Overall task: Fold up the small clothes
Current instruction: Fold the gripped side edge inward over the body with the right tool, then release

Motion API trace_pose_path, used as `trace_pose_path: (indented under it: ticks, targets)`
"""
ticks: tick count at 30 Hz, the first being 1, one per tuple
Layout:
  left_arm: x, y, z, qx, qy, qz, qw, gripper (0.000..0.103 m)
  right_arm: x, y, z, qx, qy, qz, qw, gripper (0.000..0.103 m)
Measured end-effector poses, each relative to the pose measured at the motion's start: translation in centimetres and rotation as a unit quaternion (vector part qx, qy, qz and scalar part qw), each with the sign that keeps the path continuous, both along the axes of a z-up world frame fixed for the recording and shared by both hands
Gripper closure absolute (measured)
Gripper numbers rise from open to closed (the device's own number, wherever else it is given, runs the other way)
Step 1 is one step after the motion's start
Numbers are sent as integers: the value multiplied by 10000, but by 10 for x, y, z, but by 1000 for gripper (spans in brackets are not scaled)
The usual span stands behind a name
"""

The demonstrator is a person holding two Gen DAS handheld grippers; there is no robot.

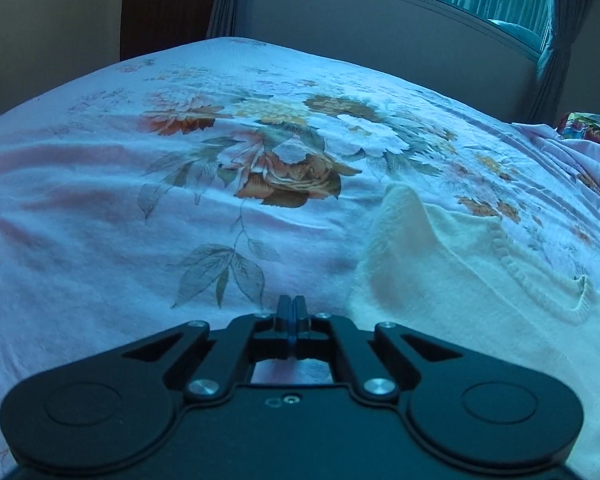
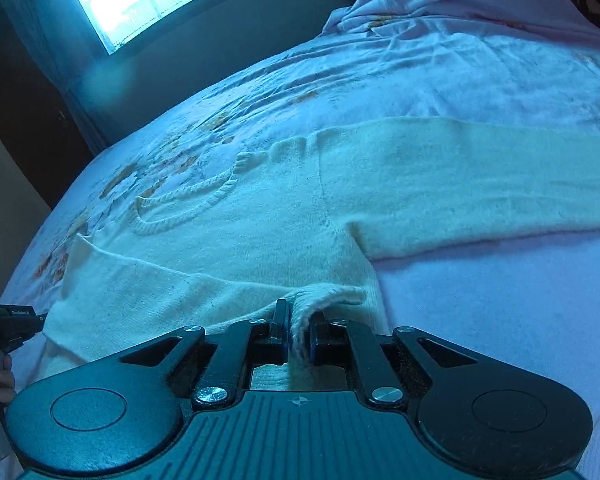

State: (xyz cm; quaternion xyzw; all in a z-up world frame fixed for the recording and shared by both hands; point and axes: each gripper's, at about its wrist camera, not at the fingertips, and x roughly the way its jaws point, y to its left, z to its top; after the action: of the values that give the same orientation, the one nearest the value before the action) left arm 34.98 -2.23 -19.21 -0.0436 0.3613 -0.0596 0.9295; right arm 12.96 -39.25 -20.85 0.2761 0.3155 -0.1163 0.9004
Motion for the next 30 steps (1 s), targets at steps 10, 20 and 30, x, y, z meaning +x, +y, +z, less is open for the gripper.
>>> trace_pose_path:
  ticks: [10, 20, 30]
  targets:
    - [-36, -71, 32, -44, -162, -1345, 9908, 93, -42, 13, 32, -747, -280, -303, 9964, 97]
    - [-50, -85, 6, 169, 297, -1203, 9922, 89, -20, 16, 13, -605, 338, 349, 9970, 96]
    - [-99, -99, 20, 186, 421, -1469, 9881, 81, -53, -4, 32, -652, 91, 98, 9978, 48]
